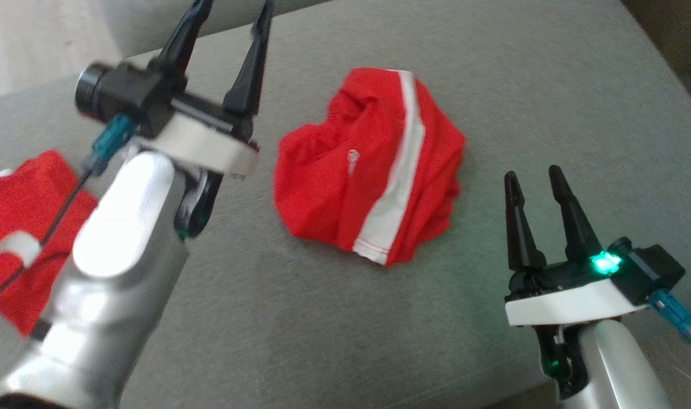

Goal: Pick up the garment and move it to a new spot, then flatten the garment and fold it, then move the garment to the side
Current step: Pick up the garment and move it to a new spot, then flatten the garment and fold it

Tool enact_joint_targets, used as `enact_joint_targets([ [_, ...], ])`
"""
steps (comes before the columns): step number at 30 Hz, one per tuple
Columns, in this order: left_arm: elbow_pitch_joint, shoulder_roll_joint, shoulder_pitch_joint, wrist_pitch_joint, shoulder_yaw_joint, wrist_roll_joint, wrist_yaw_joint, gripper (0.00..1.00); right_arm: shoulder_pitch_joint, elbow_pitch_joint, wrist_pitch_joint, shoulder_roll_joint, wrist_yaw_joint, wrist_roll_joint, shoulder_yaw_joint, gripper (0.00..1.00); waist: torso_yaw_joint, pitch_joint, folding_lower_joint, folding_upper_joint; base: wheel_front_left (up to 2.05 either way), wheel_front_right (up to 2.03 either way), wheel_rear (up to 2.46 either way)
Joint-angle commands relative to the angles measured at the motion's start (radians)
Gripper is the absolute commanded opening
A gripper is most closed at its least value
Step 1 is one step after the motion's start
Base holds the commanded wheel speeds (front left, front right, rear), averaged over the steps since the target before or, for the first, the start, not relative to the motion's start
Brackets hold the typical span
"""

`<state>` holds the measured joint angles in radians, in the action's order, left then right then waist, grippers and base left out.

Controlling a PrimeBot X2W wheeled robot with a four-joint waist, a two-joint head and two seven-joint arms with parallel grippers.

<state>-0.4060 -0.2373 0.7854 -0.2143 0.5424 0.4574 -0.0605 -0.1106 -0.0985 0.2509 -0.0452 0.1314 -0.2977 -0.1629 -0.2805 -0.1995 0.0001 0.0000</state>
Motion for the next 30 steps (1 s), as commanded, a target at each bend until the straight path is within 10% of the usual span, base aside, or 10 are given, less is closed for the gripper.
enact_joint_targets([
  [1, 0.034, -0.039, -0.009, -0.012, -0.044, -0.005, 0.011, 1.0, -0.014, 0.028, 0.011, -0.005, -0.001, 0.011, -0.014, 1.0, 0.057, 0.027, -0.0001, 0.0, 0.0, 0.0, 0.0],
  [19, 0.222, -0.01, -0.532, -0.047, -0.141, -0.044, 0.138, 1.0, 0.063, -0.005, 0.011, -0.005, -0.001, 0.071, 0.063, 1.0, 0.262, 0.114, -0.0001, 0.0, 0.0, 0.0, 0.0],
  [30, 0.255, 0.075, -0.611, -0.047, -0.228, -0.108, 0.099, 1.0, 0.072, -0.013, 0.011, -0.005, -0.001, 0.081, 0.062, 1.0, 0.277, 0.121, -0.0001, 0.0, 0.0, 0.0, 0.0],
])
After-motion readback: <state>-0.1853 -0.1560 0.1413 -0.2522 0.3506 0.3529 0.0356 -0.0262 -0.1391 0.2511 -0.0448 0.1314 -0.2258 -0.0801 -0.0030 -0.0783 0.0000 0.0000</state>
